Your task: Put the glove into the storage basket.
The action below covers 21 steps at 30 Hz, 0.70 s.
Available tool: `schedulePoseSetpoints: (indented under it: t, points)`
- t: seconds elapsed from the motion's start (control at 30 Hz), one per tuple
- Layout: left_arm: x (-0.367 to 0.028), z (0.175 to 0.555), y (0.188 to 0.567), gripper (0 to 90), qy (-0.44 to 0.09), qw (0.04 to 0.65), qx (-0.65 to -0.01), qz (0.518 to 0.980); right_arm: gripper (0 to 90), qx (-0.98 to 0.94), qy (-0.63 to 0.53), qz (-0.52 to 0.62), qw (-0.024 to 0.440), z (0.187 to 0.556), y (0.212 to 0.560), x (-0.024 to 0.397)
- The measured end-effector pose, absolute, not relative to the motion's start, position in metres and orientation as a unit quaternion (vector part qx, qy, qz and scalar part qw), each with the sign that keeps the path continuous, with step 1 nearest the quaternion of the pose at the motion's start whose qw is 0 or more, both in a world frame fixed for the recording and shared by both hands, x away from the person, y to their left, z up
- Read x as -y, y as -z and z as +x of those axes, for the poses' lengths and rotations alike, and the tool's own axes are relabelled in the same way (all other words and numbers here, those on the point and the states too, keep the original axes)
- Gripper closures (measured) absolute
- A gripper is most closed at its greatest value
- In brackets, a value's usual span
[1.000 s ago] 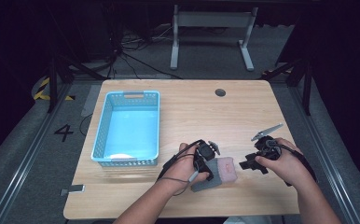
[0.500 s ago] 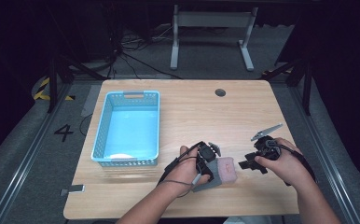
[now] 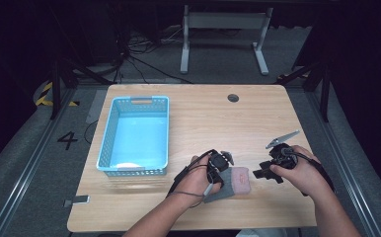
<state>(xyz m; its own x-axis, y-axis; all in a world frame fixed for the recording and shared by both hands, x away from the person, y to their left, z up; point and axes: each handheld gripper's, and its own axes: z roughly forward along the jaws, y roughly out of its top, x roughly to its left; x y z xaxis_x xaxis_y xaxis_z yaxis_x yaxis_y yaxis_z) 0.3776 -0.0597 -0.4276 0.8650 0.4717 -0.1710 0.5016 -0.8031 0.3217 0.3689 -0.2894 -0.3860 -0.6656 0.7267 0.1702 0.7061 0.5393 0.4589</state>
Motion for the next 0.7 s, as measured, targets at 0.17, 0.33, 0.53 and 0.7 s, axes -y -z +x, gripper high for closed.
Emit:
schedulePoseSetpoints:
  t: [0.17,0.33,0.53,0.7]
  points:
    - [0.057,0.376,0.420,72.3,0.040,0.187,-0.251,0.949,51.1,-0.876,-0.255,0.409,0.021,0.369,0.386,0.291]
    - [0.052,0.374,0.406,73.0,0.033,0.204,-0.243,0.948,50.6,-0.872,-0.261,0.413,0.023,0.369,0.384,0.294]
    - [0.044,0.371,0.390,73.2,0.024,0.216,-0.238,0.947,50.7,-0.869,-0.264,0.417,0.025,0.370,0.382,0.297]
    - [0.034,0.369,0.375,73.3,0.017,0.228,-0.240,0.943,50.7,-0.869,-0.264,0.419,0.024,0.371,0.382,0.297]
